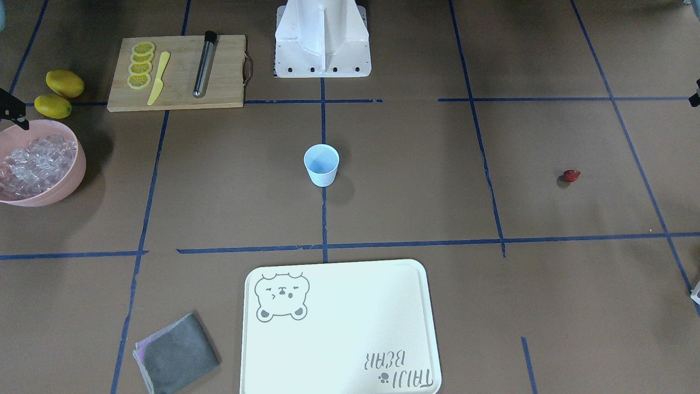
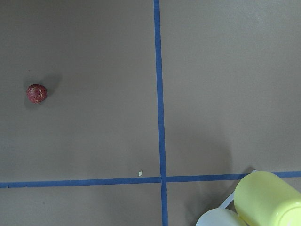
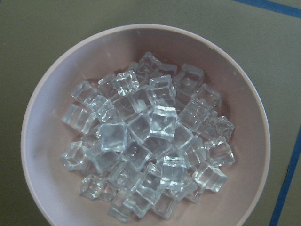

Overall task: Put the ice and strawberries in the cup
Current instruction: 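Lower the right gripper into the pink bowl and grasp ice cubes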

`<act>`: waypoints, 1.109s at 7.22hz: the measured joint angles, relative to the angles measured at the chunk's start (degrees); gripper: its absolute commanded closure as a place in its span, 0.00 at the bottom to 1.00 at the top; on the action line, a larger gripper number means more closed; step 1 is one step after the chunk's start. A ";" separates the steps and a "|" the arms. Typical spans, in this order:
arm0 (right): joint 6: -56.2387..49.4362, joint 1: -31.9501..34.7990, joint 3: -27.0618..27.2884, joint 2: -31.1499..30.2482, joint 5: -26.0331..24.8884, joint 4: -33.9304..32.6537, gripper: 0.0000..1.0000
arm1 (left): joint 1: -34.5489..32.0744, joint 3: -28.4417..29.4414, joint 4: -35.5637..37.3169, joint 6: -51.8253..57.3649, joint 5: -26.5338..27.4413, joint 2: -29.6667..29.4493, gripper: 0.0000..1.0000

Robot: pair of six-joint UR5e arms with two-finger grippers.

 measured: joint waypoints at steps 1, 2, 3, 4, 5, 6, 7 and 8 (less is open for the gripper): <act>0.03 -0.36 -0.08 0.16 -0.10 0.01 0.06 | 0.01 0.04 0.00 0.02 0.03 -0.02 0.00; 0.03 -0.59 -0.41 0.63 -0.19 0.01 0.06 | 0.01 0.06 -0.02 0.03 0.05 -0.03 0.00; 0.02 -0.75 -1.67 1.75 -0.56 0.03 0.07 | 0.02 0.07 -0.06 0.03 0.05 -0.03 0.00; -0.02 -0.79 -3.05 2.85 -1.14 0.05 0.08 | 0.02 0.07 -0.08 0.03 0.05 -0.04 0.00; -0.02 -0.85 -3.73 3.50 -1.46 0.03 0.09 | 0.02 0.06 -0.09 0.01 0.05 -0.04 0.00; 0.01 -0.95 -4.01 3.77 -1.55 0.02 0.10 | 0.02 0.05 -0.09 0.00 0.05 -0.04 0.00; 0.03 -1.10 -4.14 3.86 -1.57 0.01 0.10 | 0.02 0.04 -0.09 -0.01 0.05 -0.04 0.00; 0.06 -1.41 -4.43 3.88 -1.58 0.01 0.12 | 0.02 0.03 -0.09 -0.03 0.06 -0.04 0.00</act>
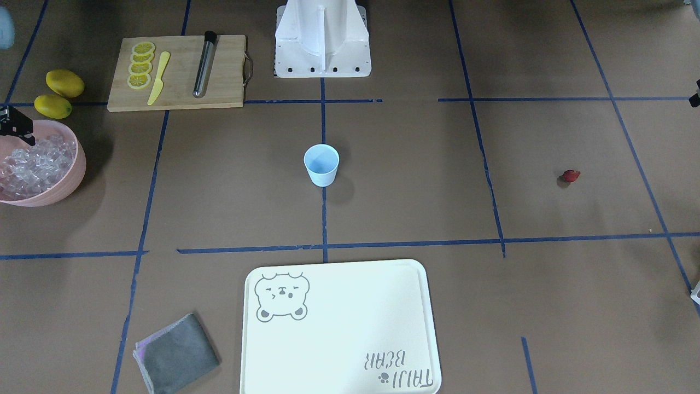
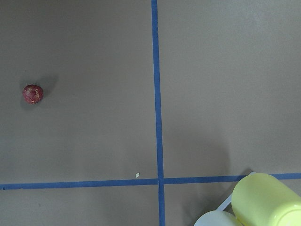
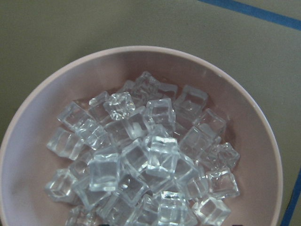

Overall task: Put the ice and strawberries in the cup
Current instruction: 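Lower the right gripper into the pink bowl and grasp ice cubes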

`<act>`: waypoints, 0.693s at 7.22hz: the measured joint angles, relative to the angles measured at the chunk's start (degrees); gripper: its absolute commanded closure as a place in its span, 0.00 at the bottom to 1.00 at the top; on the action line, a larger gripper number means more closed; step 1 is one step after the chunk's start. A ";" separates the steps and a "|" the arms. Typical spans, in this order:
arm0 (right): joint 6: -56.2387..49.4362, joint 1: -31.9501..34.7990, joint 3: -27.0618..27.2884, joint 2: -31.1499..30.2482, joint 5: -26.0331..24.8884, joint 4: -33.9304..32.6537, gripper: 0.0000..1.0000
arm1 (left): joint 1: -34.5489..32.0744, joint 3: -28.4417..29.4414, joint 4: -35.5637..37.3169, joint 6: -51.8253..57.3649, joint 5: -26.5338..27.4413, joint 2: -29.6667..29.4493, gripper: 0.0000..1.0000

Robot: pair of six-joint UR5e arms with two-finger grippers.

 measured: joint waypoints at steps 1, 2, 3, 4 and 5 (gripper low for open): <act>0.04 -0.37 -0.44 0.02 0.02 0.00 0.13 | 0.00 0.02 0.00 -0.01 0.00 0.00 0.00; 0.06 -0.63 -0.69 0.05 0.04 0.00 0.13 | 0.00 0.03 0.00 -0.02 0.00 0.00 0.00; 0.06 -0.93 -0.80 0.08 0.03 0.00 0.15 | 0.00 0.04 0.02 -0.02 0.00 0.00 0.00; 0.07 -1.25 -0.82 0.10 -0.01 0.00 0.22 | 0.00 0.04 0.06 -0.02 0.00 0.00 0.00; 0.07 -1.49 -0.84 0.11 -0.03 -0.02 0.33 | 0.00 0.04 0.08 -0.02 0.00 0.00 0.00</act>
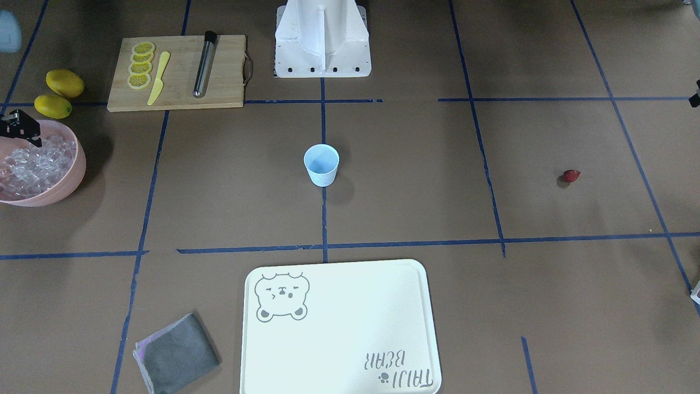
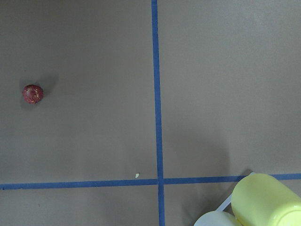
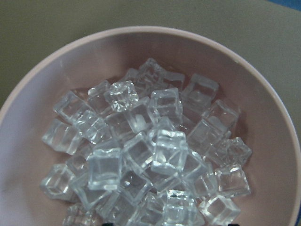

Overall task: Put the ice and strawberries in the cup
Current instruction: 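Lower the right gripper into the pink bowl and grasp ice cubes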

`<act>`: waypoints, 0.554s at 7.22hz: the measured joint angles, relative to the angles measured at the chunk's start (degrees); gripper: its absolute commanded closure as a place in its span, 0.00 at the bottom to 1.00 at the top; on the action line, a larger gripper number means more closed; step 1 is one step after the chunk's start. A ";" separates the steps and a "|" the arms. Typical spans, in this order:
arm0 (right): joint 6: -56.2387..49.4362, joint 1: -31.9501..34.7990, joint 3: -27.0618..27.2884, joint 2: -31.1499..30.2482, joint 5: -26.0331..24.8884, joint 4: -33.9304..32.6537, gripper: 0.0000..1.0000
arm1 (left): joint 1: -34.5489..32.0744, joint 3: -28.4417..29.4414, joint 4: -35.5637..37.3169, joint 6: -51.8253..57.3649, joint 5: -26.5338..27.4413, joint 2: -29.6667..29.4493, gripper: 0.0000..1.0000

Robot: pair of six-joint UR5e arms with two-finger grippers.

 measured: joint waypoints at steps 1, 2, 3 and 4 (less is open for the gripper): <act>0.00 -0.08 -0.03 0.00 -0.03 -0.04 0.39 | 0.00 0.00 0.01 0.00 0.00 0.00 0.00; 0.00 -0.10 -0.19 0.00 -0.07 -0.06 0.42 | 0.00 0.00 0.01 0.02 0.00 0.00 0.00; 0.00 -0.13 -0.44 0.03 -0.09 -0.06 0.48 | 0.00 0.00 0.01 0.06 0.00 0.00 0.00; 0.02 -0.13 -0.56 0.09 -0.09 -0.07 0.49 | 0.00 0.00 -0.01 0.08 0.00 0.00 0.00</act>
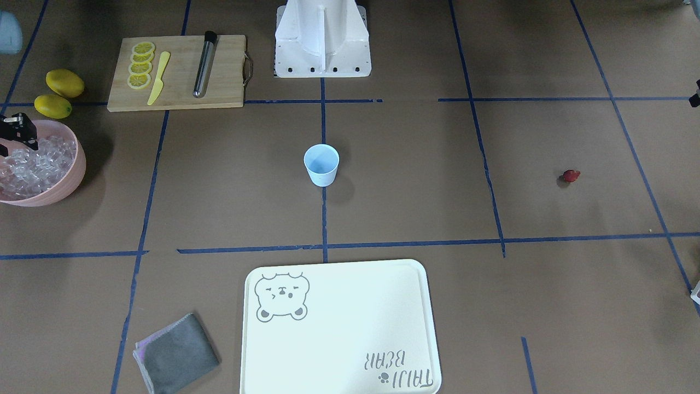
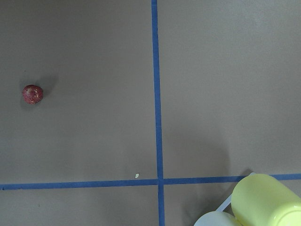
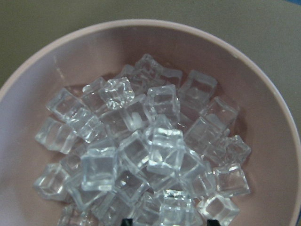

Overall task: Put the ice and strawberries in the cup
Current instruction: 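Lower the right gripper into the pink bowl and grasp ice cubes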

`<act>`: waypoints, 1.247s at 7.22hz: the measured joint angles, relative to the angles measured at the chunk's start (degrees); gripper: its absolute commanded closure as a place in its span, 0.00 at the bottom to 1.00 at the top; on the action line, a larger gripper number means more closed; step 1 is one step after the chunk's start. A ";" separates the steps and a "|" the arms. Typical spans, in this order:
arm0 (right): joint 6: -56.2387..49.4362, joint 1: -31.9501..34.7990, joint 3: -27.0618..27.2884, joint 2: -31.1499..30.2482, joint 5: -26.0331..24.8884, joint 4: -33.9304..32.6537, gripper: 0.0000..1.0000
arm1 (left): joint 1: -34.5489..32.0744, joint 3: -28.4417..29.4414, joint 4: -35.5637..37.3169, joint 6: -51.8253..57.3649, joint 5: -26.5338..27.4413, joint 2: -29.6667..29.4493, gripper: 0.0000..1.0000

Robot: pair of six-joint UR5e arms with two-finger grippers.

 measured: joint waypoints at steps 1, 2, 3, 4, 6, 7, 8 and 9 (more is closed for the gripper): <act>0.05 0.00 -0.03 0.16 -0.02 0.00 0.49 | 0.00 0.00 -0.04 0.01 0.00 0.00 0.00; 0.35 -0.01 -0.05 0.53 -0.06 0.00 0.53 | 0.00 0.00 -0.06 0.01 0.00 0.00 0.00; 0.86 -0.01 -0.09 0.89 -0.08 0.00 0.61 | 0.00 0.00 -0.07 0.01 0.00 0.00 0.00; 1.14 0.00 -0.10 1.06 -0.09 0.02 0.67 | 0.00 0.00 -0.07 0.01 0.00 0.00 0.00; 1.27 0.07 -0.15 1.11 -0.08 0.02 0.88 | 0.00 0.00 -0.07 0.07 0.00 -0.03 0.00; 1.29 0.07 -0.17 1.08 -0.01 0.01 1.00 | 0.00 0.00 -0.07 0.09 0.00 -0.04 0.00; 1.34 0.25 0.33 1.08 0.17 -0.04 1.00 | 0.00 -0.01 -0.09 0.09 0.00 -0.06 0.00; 1.41 1.16 1.91 0.92 0.55 -0.49 1.00 | 0.00 -0.08 -0.13 0.10 0.00 -0.08 0.00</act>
